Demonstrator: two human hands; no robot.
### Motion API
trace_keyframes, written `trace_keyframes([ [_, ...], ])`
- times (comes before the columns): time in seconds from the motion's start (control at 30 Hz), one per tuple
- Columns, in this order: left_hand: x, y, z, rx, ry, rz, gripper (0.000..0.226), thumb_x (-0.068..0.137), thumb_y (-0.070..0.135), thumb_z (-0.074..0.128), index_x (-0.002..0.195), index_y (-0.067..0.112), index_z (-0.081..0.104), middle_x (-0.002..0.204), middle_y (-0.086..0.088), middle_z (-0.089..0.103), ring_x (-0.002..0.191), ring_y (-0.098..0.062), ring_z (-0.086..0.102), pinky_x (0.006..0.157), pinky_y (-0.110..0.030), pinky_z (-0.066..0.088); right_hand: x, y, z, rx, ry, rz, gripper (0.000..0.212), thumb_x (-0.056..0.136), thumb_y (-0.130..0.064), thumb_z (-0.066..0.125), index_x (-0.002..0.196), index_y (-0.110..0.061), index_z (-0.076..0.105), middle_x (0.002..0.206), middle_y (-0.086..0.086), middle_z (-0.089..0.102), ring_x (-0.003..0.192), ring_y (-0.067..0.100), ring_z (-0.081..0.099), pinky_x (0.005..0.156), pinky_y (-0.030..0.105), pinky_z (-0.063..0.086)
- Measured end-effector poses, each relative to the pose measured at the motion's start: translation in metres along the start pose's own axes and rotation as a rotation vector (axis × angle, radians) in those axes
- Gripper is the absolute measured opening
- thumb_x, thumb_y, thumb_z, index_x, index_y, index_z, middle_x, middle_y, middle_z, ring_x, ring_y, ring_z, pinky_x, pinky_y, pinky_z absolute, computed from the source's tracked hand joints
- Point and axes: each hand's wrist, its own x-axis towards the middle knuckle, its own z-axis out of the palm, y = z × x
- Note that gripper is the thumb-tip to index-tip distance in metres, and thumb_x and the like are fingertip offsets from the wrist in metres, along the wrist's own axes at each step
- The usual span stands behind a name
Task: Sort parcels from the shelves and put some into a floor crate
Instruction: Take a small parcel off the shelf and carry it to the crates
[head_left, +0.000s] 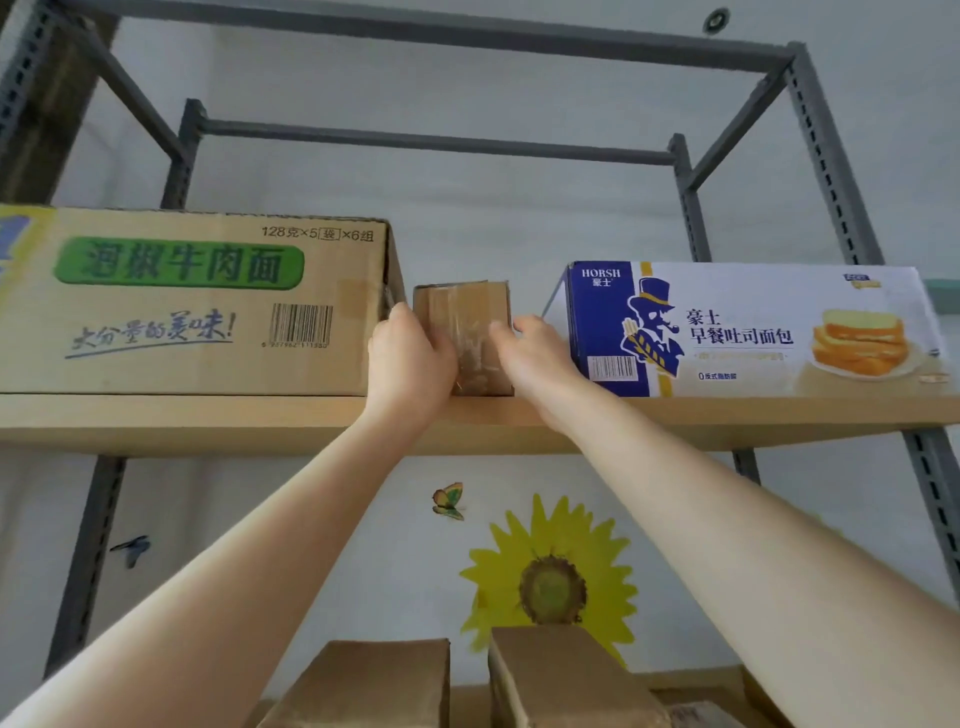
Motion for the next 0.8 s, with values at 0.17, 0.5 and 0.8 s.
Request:
trace_keyframes([
  [0.17,-0.001,0.006,-0.017,-0.448,-0.005,-0.208,0.021,0.081,0.019,0.064,0.074,0.002,0.052,0.071,-0.009,0.054,0.068,-0.028,0.049,0.051,-0.026,0.038,-0.017,-0.012,-0.013,0.059,0.099,-0.020,0.037,0.098,-0.033,0.030,0.119,-0.006,0.045,0.103,0.004,0.052,0.092,0.017,0.043,0.063,0.027,0.036],
  [0.5,-0.073,0.045,-0.040,-0.860,-0.096,-0.098,0.015,0.093,0.028,0.053,0.105,0.037,0.056,0.106,0.005,0.066,0.097,-0.001,0.060,0.083,-0.015,0.049,-0.061,-0.039,-0.084,0.298,0.054,0.128,0.067,0.084,-0.068,0.033,0.126,-0.018,0.050,0.125,0.010,0.057,0.110,0.031,0.057,0.091,0.051,0.049],
  [0.8,-0.155,0.046,-0.037,-1.082,-0.094,-0.410,0.049,0.085,0.021,0.067,0.130,0.019,0.047,0.118,0.012,0.052,0.123,-0.011,0.049,0.102,-0.032,0.044,-0.144,0.023,-0.098,0.583,0.039,0.163,0.030,0.094,-0.041,0.041,0.112,-0.025,0.059,0.108,0.012,0.068,0.086,0.026,0.069,0.076,0.039,0.054],
])
